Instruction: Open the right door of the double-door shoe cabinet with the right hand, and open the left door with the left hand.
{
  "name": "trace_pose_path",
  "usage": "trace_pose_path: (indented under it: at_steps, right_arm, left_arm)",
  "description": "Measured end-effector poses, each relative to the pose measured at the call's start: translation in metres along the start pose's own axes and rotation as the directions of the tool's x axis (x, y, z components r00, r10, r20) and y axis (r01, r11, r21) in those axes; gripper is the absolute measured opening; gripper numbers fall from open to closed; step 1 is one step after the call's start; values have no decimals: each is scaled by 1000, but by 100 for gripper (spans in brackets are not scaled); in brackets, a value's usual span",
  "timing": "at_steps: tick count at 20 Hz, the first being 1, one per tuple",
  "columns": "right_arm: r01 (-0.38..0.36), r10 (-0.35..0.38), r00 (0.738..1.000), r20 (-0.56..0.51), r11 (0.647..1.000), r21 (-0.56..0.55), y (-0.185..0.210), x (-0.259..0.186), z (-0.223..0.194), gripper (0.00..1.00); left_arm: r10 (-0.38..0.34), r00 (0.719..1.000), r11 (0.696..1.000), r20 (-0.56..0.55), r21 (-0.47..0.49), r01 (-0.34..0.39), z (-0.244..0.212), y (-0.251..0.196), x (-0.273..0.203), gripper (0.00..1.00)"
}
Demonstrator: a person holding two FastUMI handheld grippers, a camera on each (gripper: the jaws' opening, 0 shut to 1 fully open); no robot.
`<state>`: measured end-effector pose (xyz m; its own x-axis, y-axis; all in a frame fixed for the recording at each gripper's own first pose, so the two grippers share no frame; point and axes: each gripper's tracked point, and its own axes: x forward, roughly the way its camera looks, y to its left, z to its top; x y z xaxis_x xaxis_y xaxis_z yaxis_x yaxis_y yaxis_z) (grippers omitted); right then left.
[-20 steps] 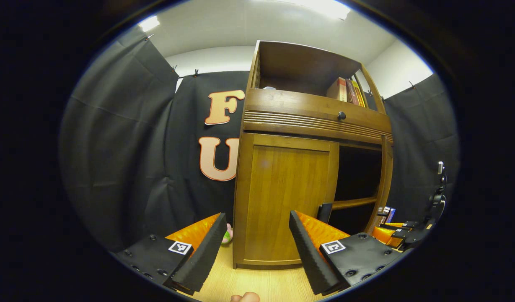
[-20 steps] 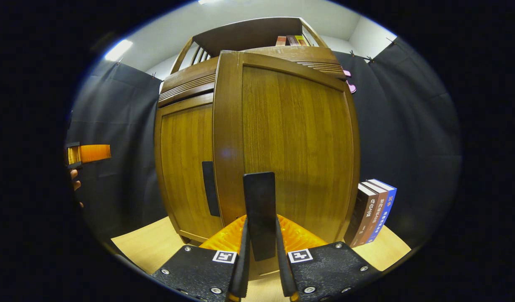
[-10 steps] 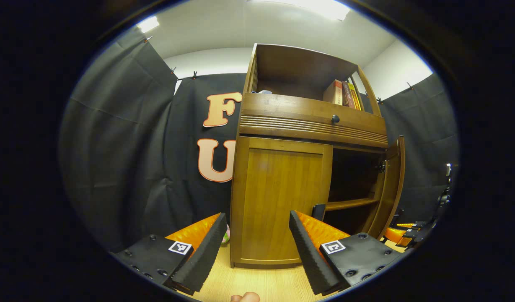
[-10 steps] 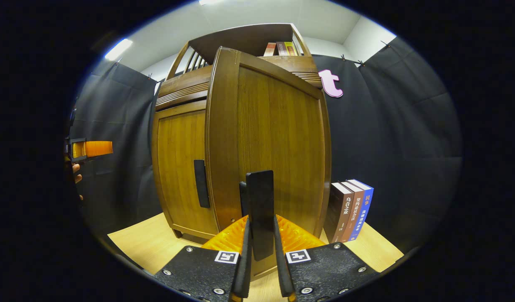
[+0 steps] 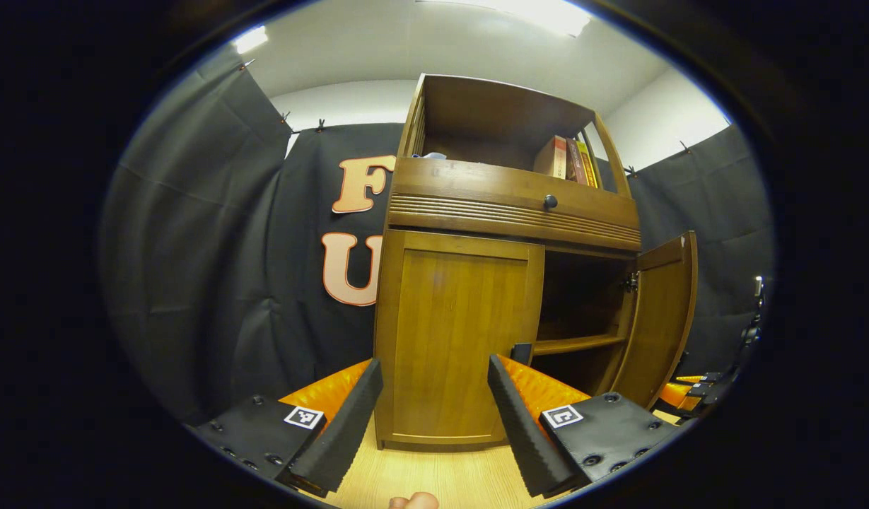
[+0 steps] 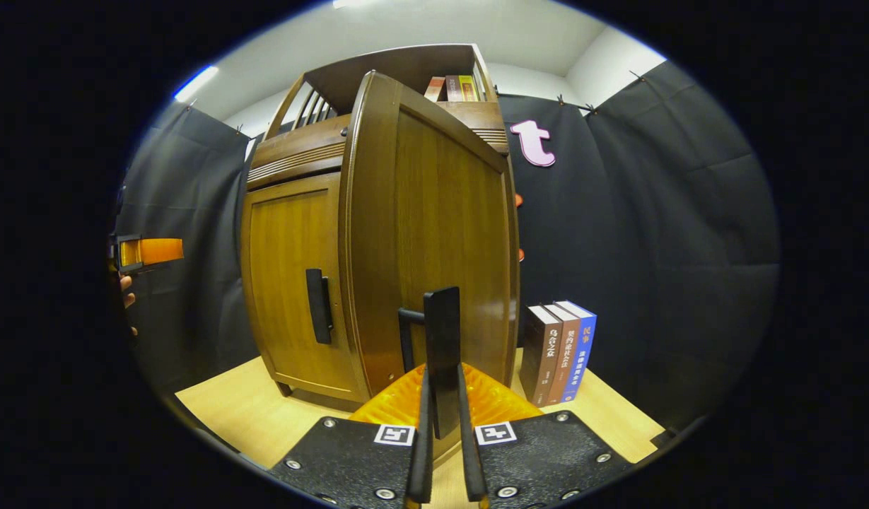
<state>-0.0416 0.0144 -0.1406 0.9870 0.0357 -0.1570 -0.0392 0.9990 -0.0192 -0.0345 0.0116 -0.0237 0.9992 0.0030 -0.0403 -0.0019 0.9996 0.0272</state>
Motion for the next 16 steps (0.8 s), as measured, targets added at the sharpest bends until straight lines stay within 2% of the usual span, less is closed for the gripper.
trace_pose_path:
  at_steps: [2, 3, 5, 16]
  right_arm:
    - [17, -17, 1000, 0, 1000, -4, -4, -6, 2, 14]
    - [27, -27, 1000, 0, 1000, -4, -7, -7, 1, 4]
    - [38, -38, 999, 2, 999, -15, -12, -9, 2, 12]
    - [53, -53, 999, 8, 999, 7, -41, -18, -1, 10]
  left_arm:
    - [-5, 1000, 1000, -3, -7, 5, -2, -2, 1, 95]
    - [-6, 1000, 1000, -6, -12, 6, -3, -3, 2, 95]
    - [-8, 1000, 1000, -14, -12, 8, -6, -6, 4, 95]
    - [-24, 1000, 1000, -10, 5, 24, -3, -23, 4, 95]
